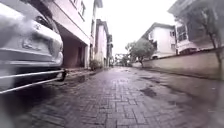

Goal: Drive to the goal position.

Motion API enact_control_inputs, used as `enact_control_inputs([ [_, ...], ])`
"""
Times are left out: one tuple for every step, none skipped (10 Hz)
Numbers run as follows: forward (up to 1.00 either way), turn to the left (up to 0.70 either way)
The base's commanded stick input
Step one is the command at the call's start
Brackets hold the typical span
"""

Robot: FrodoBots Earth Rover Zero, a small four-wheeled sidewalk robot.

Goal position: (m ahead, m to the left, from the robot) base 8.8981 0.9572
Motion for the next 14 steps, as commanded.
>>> enact_control_inputs([
  [0.70,0.00],
  [0.70,0.00],
  [0.70,0.00],
  [0.70,0.00],
  [0.70,0.00],
  [0.70,0.00],
  [0.70,0.00],
  [0.70,0.00],
  [0.70,0.00],
  [0.70,0.00],
  [0.70,0.00],
  [0.70,0.00],
  [0.70,0.00],
  [0.70,0.00],
])
